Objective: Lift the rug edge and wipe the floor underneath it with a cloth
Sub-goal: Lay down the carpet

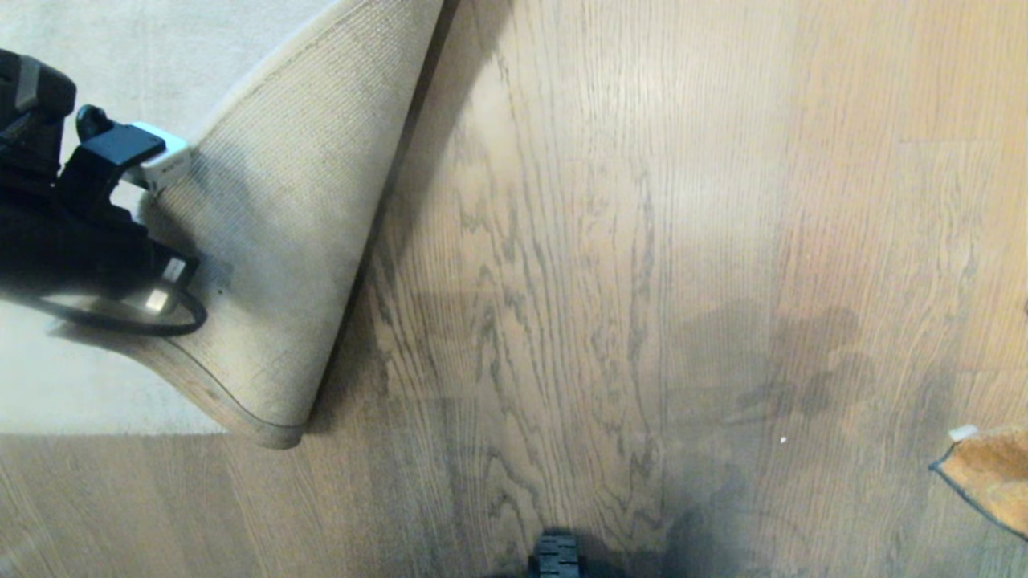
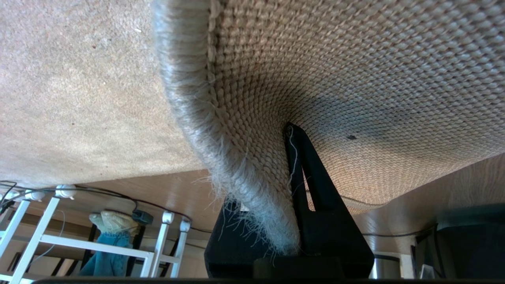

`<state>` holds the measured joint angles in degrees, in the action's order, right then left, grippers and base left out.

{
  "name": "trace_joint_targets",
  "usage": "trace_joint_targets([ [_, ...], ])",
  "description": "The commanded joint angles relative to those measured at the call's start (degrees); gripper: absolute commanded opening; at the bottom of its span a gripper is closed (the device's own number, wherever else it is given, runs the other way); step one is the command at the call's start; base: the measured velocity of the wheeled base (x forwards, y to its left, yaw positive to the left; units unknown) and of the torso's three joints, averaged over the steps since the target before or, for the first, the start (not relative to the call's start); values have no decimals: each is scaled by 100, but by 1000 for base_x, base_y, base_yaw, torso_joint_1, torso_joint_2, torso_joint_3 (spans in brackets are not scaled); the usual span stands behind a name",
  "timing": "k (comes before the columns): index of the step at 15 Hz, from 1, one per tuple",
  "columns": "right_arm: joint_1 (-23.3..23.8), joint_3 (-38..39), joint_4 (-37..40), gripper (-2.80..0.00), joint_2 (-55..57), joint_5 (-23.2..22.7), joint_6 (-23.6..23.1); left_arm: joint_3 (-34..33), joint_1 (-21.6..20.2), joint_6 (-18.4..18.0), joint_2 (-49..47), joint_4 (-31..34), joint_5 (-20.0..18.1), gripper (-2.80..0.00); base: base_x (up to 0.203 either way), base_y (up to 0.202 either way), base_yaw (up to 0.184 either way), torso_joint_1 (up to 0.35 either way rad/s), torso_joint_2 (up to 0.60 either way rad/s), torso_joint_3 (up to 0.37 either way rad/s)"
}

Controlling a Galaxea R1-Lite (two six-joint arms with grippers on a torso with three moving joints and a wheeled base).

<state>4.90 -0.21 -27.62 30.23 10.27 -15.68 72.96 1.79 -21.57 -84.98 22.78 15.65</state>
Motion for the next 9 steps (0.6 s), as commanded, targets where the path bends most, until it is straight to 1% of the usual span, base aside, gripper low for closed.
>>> trace_joint_targets([
  [1, -28, 11, 1104, -280, -1399, -338, 20, -10, -12, -5, 8, 16, 8, -280, 0, 0, 0, 0, 0, 0],
  [2, -44, 15, 1718, -280, -1518, -837, 76, -10, -13, -5, 8, 16, 8, -280, 0, 0, 0, 0, 0, 0],
  [3, -57, 19, 2190, -280, -1472, -1304, 227, -10, -12, -5, 16, 16, 8, -280, 0, 0, 0, 0, 0, 0],
  [4, -65, 20, 2334, -280, -1444, -1370, 477, -10, -12, -5, 33, 16, 8, -280, 0, 0, 0, 0, 0, 0],
  [6, -65, 17, 2530, -280, -1441, -1239, 1123, -19, 5, -5, 34, 16, 8, -280, 0, 0, 0, 0, 0, 0],
  [7, -65, 20, 2746, -280, -1441, -1107, 1312, -59, 5, -10, 34, 3, 8, -280, 0, 0, 0, 0, 0, 0],
  [9, -63, 8, 2818, -280, -1441, -1109, 1051, -115, 5, -13, 65, -2, 8, -280, 0, 0, 0, 0, 0, 0],
])
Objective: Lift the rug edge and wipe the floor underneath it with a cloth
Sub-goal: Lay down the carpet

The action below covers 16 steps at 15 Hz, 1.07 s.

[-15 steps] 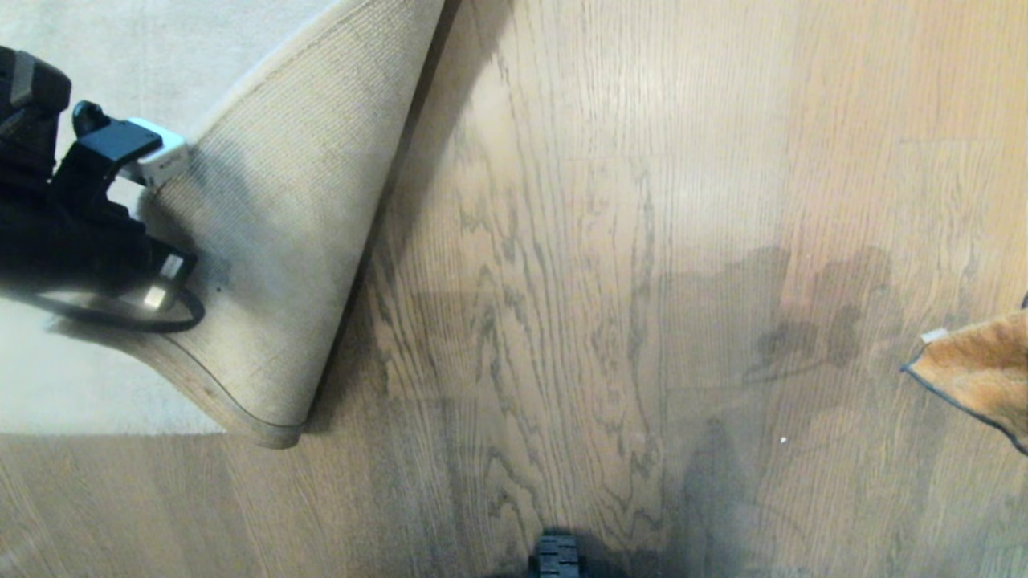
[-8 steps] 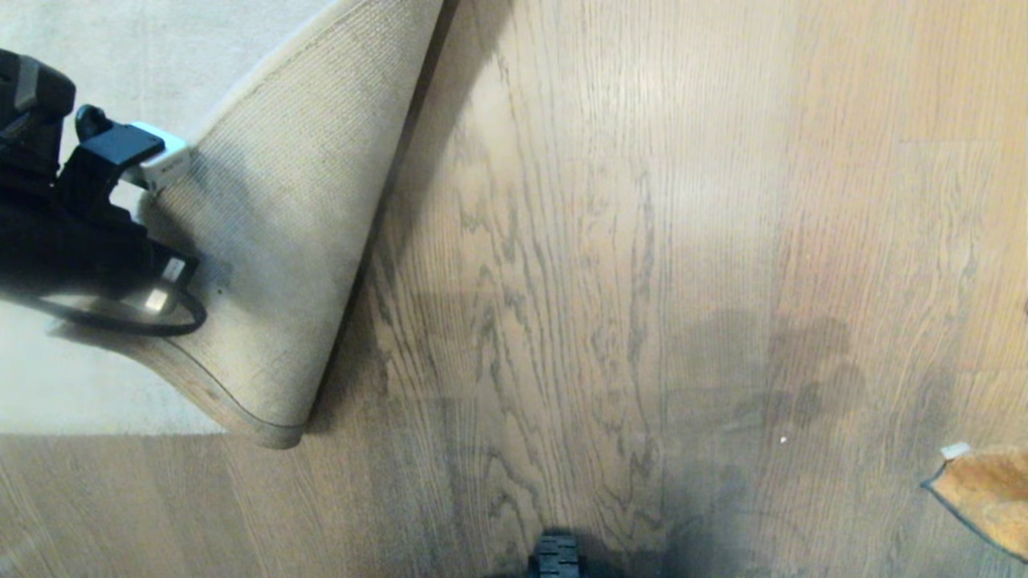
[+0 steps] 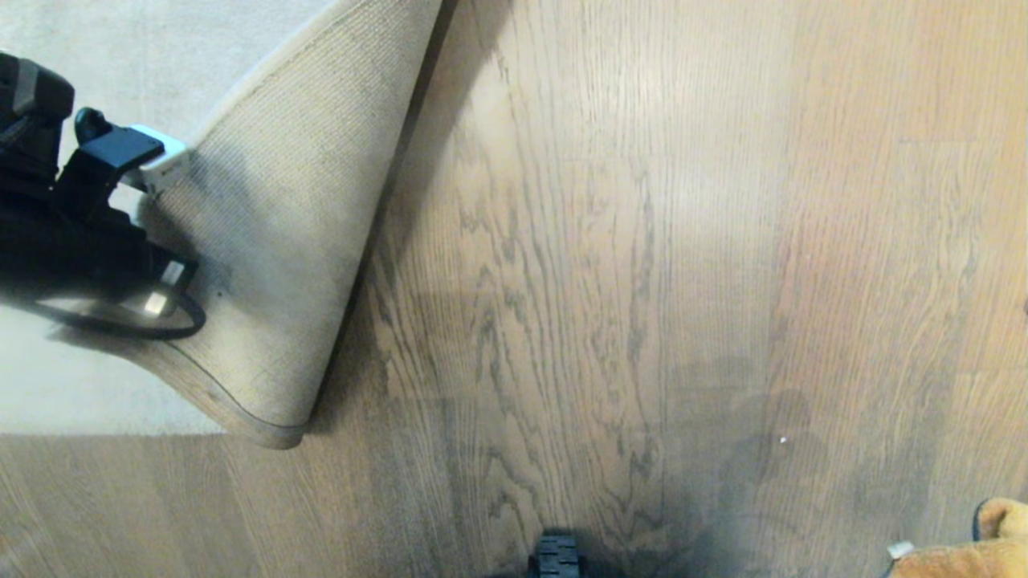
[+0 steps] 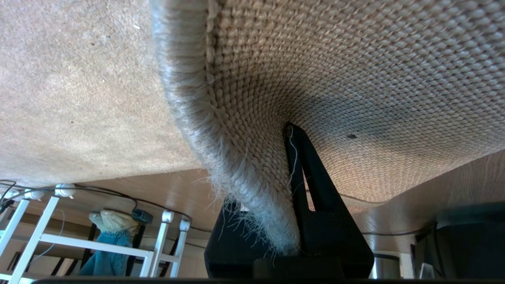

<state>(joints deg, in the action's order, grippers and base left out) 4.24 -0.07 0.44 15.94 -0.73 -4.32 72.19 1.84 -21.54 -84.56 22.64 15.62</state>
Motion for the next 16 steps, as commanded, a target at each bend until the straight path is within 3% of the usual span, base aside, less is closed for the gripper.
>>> trace_joint_targets([
  [1, 6, -13, 37, -280, -12, -21, -113, -65, 0, -17, 53, 20, 11, -280, 0, 0, 0, 0, 0, 0],
  [14, -4, 7, -36, -280, -4, -6, 96, -109, 9, -17, 96, 12, 11, -280, 0, 0, 0, 0, 0, 0],
  [16, -254, 7, -36, -280, -39, -6, 96, -109, 9, -17, 124, 12, 11, -280, 0, 0, 0, 0, 0, 0],
])
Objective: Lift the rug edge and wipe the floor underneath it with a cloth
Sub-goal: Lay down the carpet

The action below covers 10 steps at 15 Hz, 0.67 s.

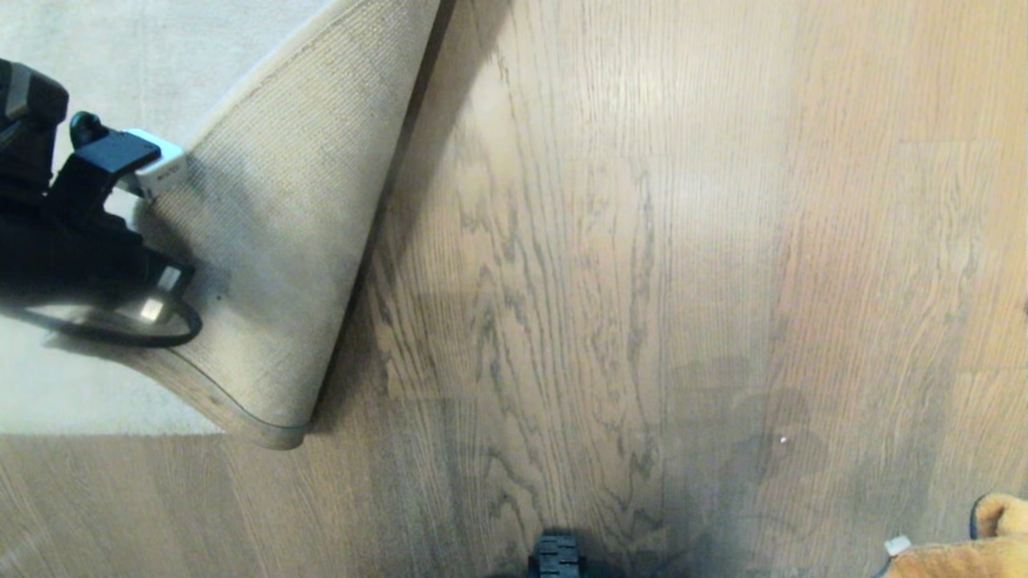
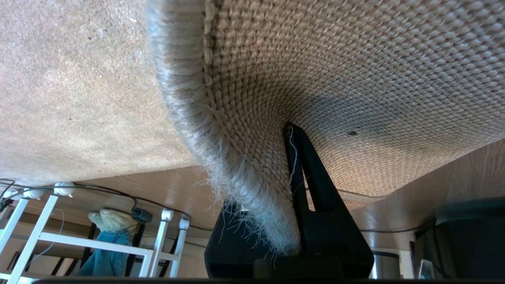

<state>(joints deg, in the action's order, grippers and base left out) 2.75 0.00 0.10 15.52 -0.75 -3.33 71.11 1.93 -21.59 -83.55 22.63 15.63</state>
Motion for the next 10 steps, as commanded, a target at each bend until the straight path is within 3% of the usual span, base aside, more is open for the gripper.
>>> trace_joint_targets([
  [1, -256, 0, -1, -280, -105, -5, -7, 0, 1, -12, 32, 14, 10, -280, 0, 0, 0, 0, 0, 0],
  [6, -279, 0, 10, -280, -1527, -3, 7, 8, 1, -12, 23, 5, 10, -280, 0, 0, 0, 0, 0, 0],
  [10, -281, 0, 17, -280, -1552, 13, 131, 37, 91, -15, 70, -162, 7, -280, 0, 0, 0, 0, 0, 0],
])
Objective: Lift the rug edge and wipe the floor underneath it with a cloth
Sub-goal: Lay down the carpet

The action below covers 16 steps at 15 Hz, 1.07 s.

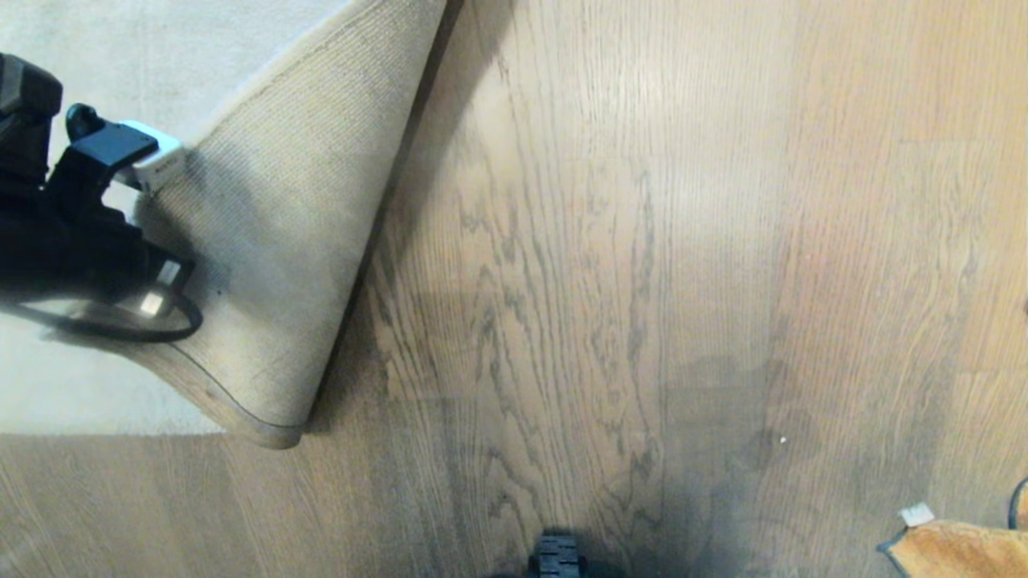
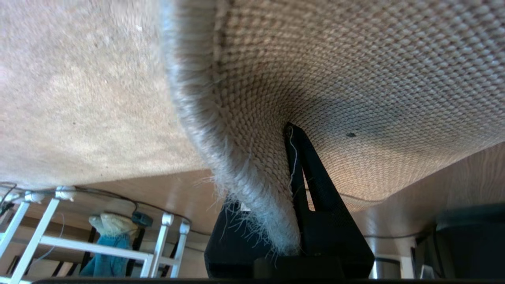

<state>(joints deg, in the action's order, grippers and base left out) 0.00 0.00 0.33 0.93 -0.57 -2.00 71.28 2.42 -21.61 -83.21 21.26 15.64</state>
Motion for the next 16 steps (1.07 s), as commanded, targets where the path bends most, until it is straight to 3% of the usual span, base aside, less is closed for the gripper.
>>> trace_joint_targets([
  [1, -4, 0, -7, -280, -93, -4, -2, 26, 78, -18, 51, -50, 0, -280, 0, 0, 0, 0, 0, 0],
  [13, 0, 0, -7, -280, -93, -4, -2, -69, 550, 399, 367, -52, 25, -280, 0, 0, 0, 0, 0, 0],
  [16, 0, 0, -7, -280, -93, -4, -2, -53, 763, 785, 367, -51, 42, -280, 0, 0, 0, 0, 0, 0],
])
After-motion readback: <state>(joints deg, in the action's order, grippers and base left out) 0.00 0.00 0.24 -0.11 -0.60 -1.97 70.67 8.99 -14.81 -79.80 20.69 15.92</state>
